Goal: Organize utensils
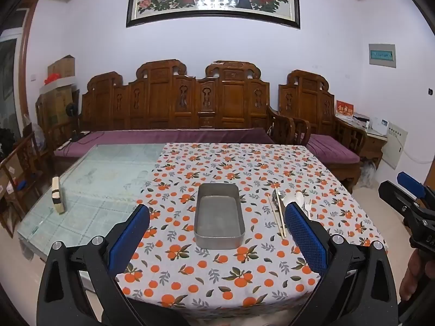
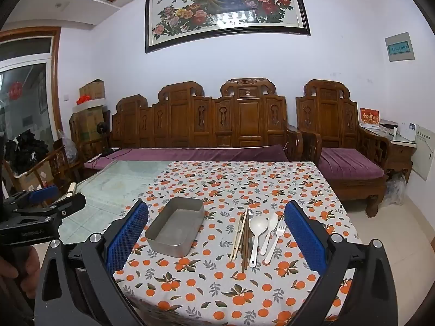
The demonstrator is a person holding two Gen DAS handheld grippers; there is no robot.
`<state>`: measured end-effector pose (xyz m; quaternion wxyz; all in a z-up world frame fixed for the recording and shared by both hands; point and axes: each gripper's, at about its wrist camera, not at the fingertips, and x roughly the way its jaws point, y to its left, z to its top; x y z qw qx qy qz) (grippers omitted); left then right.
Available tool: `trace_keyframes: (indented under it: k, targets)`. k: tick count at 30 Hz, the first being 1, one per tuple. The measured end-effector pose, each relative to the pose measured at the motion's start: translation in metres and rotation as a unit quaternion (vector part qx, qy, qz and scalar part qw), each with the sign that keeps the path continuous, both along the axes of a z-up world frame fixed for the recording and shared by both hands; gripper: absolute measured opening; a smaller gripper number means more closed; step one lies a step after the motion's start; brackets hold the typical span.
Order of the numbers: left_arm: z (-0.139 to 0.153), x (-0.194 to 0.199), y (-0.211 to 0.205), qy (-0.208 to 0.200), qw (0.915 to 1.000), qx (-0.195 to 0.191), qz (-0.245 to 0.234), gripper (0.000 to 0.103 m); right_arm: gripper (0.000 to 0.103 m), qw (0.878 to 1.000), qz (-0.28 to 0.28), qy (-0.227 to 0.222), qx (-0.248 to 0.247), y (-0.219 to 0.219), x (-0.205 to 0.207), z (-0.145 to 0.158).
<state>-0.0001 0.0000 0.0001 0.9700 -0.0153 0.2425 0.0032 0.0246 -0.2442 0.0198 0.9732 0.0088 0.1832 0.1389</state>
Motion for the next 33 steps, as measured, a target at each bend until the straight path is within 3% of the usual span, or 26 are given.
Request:
trace_keyframes:
  k: [33]
  targets:
    - [0.013, -0.007, -0.009, -0.015, 0.9998, 0.007, -0.008, 0.096, 0.100, 1.000, 0.001, 0.001, 0.005, 0.000, -0.001, 0.004]
